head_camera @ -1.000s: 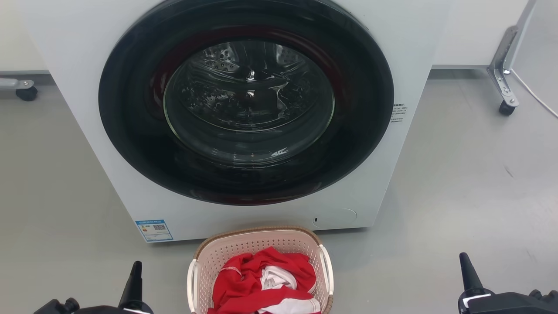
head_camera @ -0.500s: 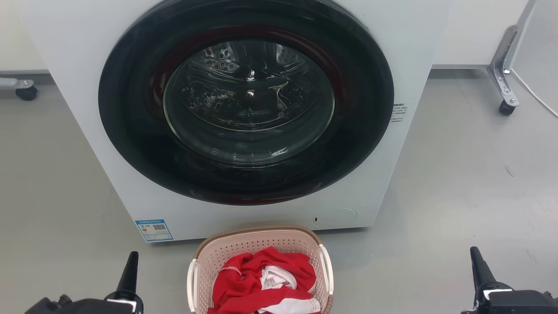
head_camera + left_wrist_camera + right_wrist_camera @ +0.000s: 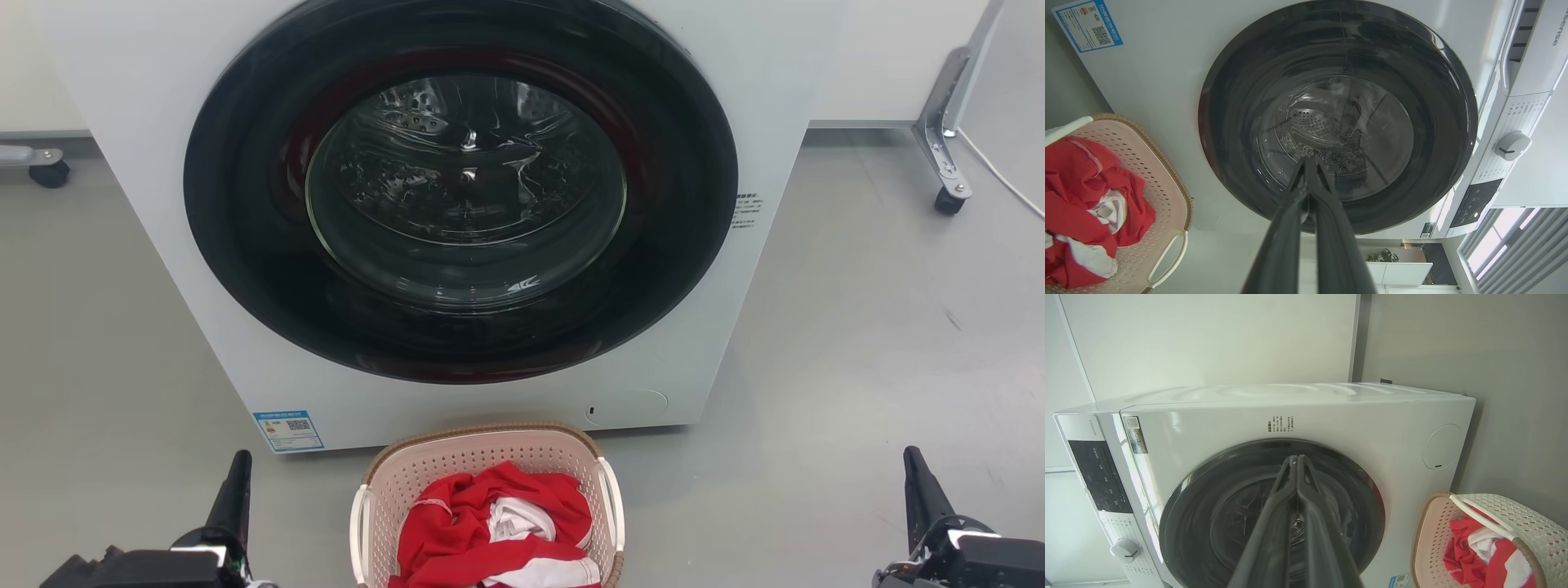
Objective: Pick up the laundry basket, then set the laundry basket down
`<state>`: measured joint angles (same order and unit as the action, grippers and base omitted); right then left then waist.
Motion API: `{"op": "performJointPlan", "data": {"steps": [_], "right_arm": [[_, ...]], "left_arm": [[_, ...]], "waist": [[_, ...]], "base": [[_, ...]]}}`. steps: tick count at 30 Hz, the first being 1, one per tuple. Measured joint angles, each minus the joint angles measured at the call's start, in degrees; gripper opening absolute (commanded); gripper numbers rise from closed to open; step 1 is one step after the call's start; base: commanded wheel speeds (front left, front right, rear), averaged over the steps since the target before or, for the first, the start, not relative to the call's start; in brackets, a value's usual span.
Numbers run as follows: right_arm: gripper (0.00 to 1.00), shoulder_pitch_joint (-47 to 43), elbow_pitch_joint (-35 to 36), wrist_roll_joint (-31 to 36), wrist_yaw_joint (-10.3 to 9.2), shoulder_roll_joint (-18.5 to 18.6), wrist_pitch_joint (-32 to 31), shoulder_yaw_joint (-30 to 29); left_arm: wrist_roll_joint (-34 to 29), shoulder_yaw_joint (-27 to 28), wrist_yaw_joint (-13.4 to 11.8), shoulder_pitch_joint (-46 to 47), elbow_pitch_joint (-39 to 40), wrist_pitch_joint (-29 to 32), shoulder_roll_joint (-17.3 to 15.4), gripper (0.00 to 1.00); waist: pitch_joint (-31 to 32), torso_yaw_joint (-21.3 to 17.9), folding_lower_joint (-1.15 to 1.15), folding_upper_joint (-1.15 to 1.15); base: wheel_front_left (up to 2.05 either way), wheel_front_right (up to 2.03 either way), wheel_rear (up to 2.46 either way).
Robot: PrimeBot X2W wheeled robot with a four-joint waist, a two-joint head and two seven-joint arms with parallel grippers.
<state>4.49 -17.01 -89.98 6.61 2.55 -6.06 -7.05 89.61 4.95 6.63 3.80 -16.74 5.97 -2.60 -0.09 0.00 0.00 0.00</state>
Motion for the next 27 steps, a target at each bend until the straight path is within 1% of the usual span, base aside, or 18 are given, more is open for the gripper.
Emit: {"op": "performJointPlan", "data": {"steps": [2,5,27], "right_arm": [[0.0,0.33,-0.07,-1.33,0.14,-0.03,-0.38,-0.45],[0.0,0.76,-0.07,-1.45,0.23,-0.03,-0.43,-0.56],[0.0,0.76,-0.08,-1.45,0.29,-0.05,-0.43,-0.57]], "left_arm": [[1.22,0.22,0.29,0.53,-0.18,0.53,0.05,0.0],[2.05,0.24,0.46,0.8,-0.19,0.54,0.14,0.0],[2.1,0.25,0.46,0.8,-0.21,0.54,0.16,0.0]], "waist": [[-0.01,0.0,0.0,0.0],[-0.01,0.0,0.0,0.0],[-0.01,0.0,0.0,0.0]], "base": [[0.0,0.0,0.0],[0.0,0.0,0.0],[0.0,0.0,0.0]]}}
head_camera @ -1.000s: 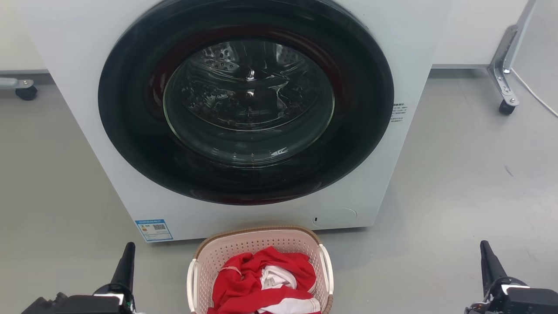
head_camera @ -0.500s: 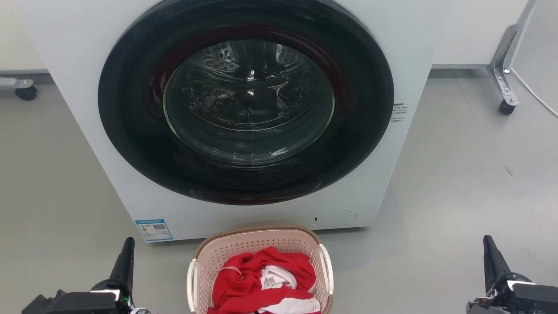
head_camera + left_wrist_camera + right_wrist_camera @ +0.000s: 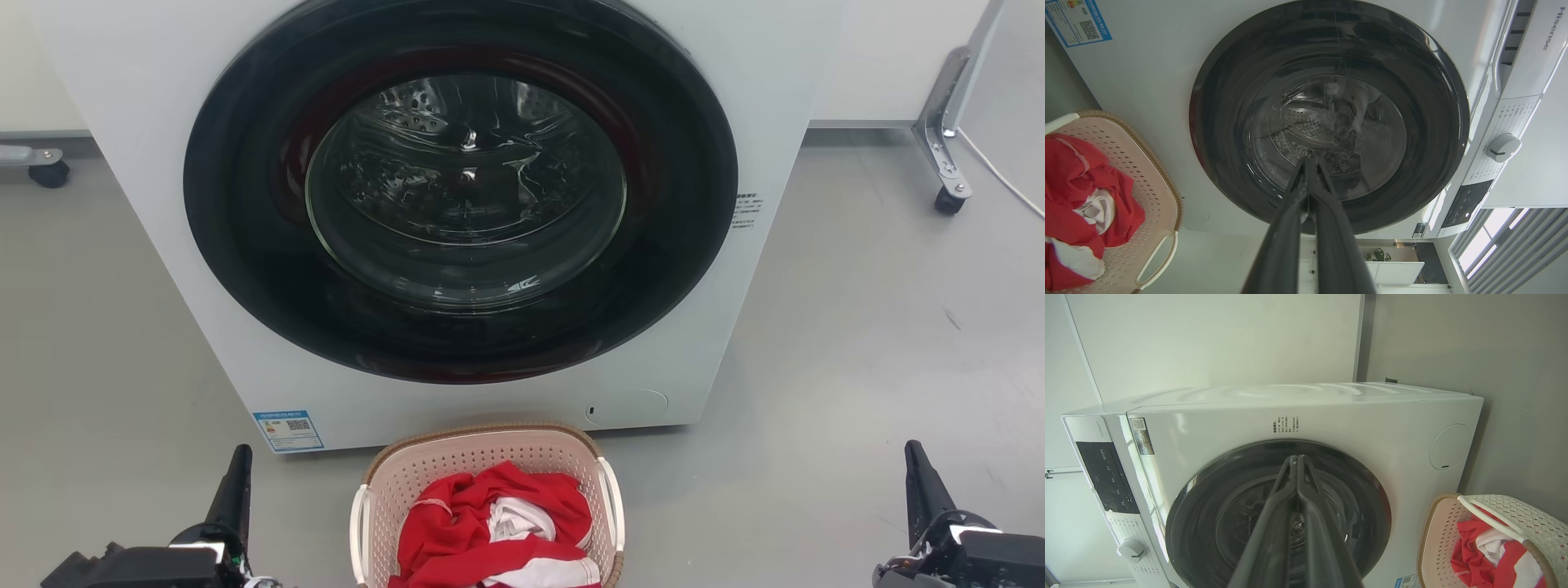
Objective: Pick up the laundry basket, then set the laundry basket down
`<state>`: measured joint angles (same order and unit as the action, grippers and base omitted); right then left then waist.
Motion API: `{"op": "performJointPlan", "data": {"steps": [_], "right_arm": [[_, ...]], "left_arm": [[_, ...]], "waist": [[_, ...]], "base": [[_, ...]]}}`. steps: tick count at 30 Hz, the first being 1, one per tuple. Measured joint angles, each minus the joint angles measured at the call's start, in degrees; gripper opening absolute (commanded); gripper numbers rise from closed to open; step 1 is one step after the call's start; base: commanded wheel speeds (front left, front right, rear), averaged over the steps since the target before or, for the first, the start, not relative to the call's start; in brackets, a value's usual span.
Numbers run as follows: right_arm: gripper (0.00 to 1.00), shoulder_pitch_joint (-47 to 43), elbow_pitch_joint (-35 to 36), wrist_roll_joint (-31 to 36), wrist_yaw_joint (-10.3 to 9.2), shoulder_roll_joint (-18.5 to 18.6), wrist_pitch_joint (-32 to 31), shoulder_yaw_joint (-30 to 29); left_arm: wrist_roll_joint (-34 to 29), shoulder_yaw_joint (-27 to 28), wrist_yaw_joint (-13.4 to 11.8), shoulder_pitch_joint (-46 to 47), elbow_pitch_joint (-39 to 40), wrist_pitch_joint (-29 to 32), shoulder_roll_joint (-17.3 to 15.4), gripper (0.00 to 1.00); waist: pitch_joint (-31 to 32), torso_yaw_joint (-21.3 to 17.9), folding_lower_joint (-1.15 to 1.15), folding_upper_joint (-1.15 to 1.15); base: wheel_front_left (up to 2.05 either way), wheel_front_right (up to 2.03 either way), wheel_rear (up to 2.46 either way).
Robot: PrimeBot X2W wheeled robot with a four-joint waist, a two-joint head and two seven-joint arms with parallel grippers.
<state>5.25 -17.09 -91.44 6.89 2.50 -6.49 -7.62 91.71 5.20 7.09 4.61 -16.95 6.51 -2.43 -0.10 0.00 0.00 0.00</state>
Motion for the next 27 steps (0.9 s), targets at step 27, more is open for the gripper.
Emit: {"op": "performJointPlan", "data": {"steps": [27], "right_arm": [[0.0,0.0,0.0,-0.08,0.0,0.0,0.0,0.01]], "left_arm": [[0.01,-0.01,0.0,0.0,0.0,0.0,0.01,0.0]], "waist": [[0.0,0.0,0.0,0.0]], "base": [[0.0,0.0,0.0]]}}
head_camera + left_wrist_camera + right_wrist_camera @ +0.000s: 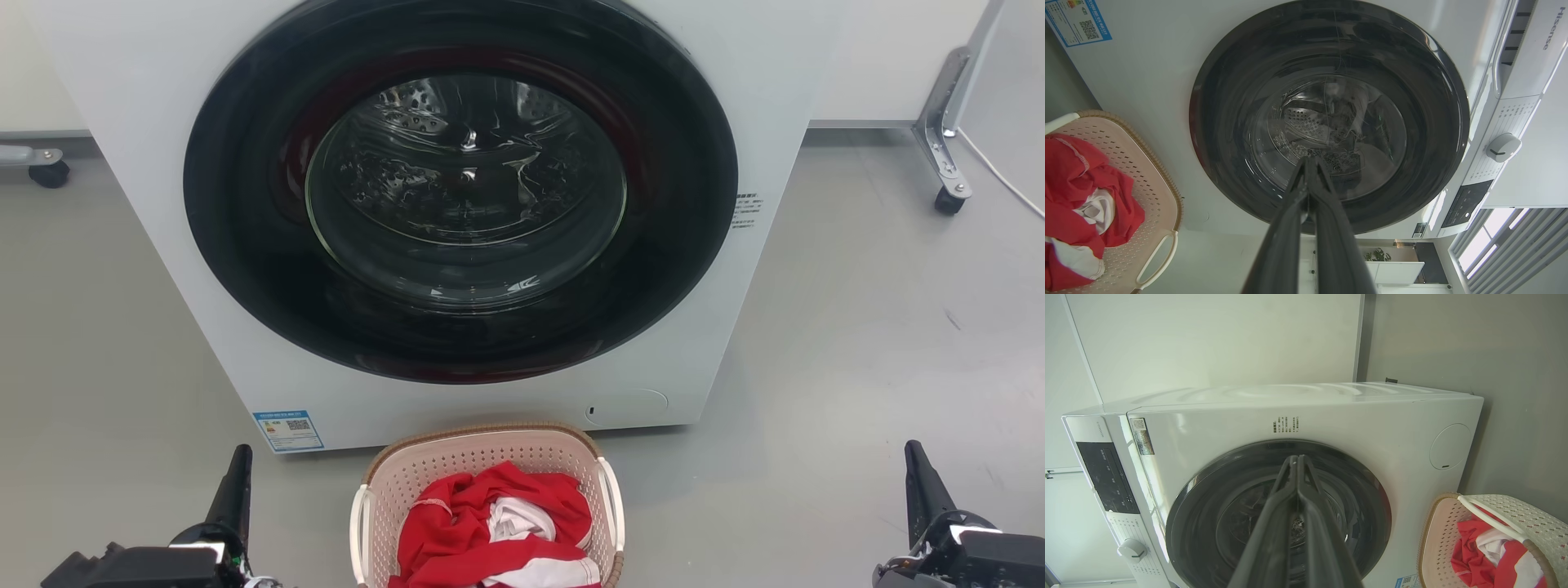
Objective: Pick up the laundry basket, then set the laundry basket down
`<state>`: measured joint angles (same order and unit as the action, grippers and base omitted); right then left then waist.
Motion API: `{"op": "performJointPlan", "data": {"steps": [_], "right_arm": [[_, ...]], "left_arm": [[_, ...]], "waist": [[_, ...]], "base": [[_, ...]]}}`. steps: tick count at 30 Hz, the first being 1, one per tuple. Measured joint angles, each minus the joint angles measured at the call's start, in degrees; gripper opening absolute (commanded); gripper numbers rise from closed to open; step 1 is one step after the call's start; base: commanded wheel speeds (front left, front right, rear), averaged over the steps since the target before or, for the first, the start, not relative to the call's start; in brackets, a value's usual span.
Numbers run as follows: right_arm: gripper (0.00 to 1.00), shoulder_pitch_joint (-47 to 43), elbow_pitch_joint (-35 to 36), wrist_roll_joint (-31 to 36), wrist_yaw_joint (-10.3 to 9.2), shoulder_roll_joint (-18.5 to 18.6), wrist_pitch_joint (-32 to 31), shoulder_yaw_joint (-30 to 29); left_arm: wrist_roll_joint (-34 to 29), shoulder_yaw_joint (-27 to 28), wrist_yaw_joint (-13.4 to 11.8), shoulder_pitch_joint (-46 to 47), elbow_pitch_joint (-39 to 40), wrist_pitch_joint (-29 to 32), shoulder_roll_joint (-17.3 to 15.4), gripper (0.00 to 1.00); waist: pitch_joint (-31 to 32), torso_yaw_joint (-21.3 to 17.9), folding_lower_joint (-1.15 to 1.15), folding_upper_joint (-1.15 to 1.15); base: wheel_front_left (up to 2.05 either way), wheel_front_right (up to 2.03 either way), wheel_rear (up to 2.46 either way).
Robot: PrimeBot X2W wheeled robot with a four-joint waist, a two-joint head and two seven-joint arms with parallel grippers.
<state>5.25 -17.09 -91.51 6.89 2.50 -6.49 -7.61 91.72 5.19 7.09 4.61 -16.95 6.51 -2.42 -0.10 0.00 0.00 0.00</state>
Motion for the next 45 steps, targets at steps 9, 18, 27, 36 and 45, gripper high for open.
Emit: {"op": "performJointPlan", "data": {"steps": [9,18,27,36,45], "right_arm": [[0.0,0.0,0.0,0.0,0.0,-0.01,0.0,0.0],[0.0,0.0,0.0,0.0,0.0,-0.01,0.0,0.0],[0.0,0.0,0.0,0.0,0.0,-0.01,0.0,0.0],[0.0,0.0,0.0,0.0,0.0,-0.01,0.0,0.0],[0.0,0.0,0.01,-0.01,0.0,-0.01,0.0,0.0]], "left_arm": [[0.0,0.0,0.0,0.0,0.0,0.0,0.0,0.0],[0.0,0.0,0.0,0.0,0.0,0.0,0.0,0.0],[0.0,0.0,0.0,0.0,0.01,-0.01,0.0,0.0],[0.0,0.0,0.0,0.0,0.01,-0.01,0.0,0.0],[0.0,0.0,0.0,0.0,0.02,-0.01,0.01,0.0]], "waist": [[0.0,0.0,0.0,0.0],[0.0,0.0,0.0,0.0],[0.0,0.0,0.0,0.0],[-0.01,0.0,0.0,0.0],[-0.01,0.0,0.0,0.0]], "base": [[0.0,0.0,0.0],[0.0,0.0,0.0],[0.0,0.0,0.0],[0.0,0.0,0.0],[0.0,0.0,0.0]]}}
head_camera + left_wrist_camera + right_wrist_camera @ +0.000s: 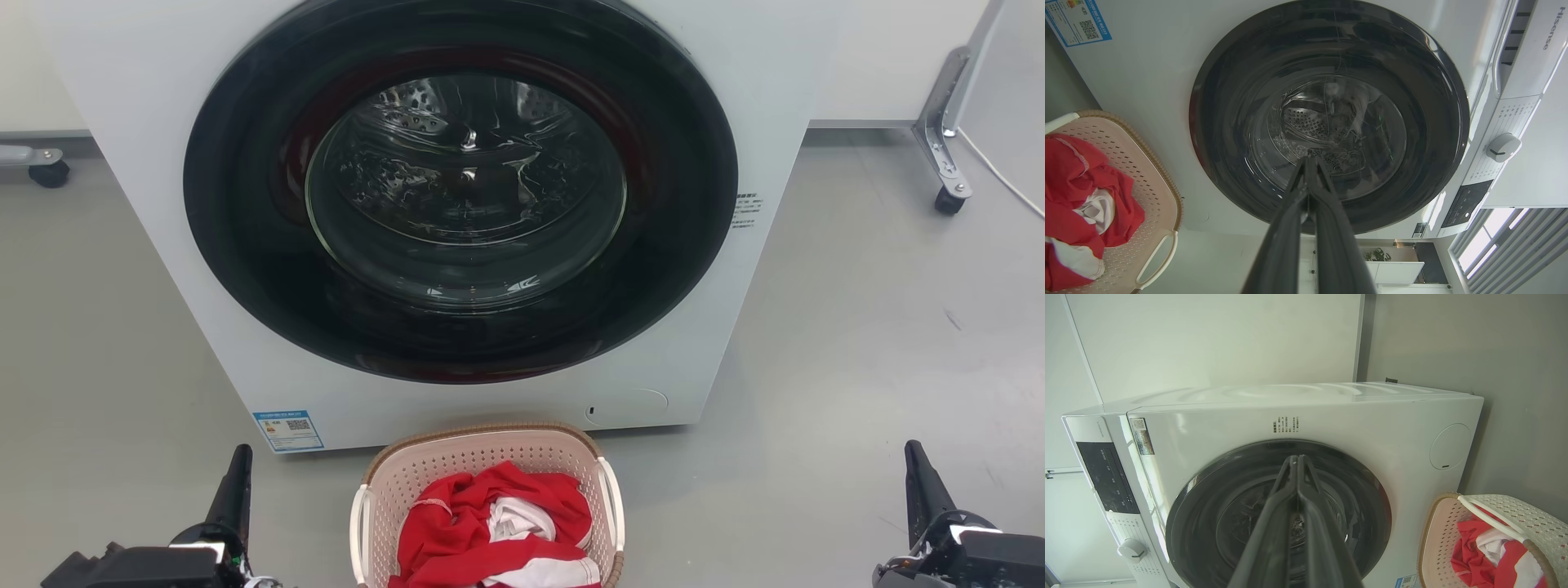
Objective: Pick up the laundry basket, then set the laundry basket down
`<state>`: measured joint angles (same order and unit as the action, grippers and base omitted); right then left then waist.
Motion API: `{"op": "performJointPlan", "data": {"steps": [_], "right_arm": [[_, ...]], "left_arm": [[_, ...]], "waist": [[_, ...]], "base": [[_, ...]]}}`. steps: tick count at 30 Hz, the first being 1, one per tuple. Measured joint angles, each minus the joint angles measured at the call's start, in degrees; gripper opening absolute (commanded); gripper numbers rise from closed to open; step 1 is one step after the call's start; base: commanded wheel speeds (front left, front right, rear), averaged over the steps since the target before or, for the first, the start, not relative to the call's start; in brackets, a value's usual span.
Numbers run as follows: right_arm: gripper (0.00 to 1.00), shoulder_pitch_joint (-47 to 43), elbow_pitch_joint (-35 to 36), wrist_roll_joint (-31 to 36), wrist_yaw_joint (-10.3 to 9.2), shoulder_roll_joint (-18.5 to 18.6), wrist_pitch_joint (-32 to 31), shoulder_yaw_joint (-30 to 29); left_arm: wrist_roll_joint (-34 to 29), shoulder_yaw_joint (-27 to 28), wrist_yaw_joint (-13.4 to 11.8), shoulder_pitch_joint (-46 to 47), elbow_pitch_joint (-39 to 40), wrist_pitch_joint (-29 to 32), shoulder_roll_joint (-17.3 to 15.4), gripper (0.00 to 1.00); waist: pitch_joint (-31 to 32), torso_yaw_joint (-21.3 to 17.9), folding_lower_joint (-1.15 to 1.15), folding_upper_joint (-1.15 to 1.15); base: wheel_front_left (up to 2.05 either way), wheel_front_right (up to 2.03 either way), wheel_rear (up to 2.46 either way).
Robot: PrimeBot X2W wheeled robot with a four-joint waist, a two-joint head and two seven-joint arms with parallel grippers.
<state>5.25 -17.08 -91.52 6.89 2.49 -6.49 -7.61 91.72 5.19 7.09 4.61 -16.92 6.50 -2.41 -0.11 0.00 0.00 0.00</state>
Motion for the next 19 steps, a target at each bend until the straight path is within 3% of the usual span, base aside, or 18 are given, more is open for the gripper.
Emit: {"op": "performJointPlan", "data": {"steps": [19], "right_arm": [[0.0,0.0,0.01,0.0,0.0,0.0,0.0,0.0]], "left_arm": [[0.0,0.0,0.0,0.0,0.0,0.0,0.0,0.0]], "waist": [[-0.01,0.0,0.0,0.0]], "base": [[0.0,0.0,0.0]]}}
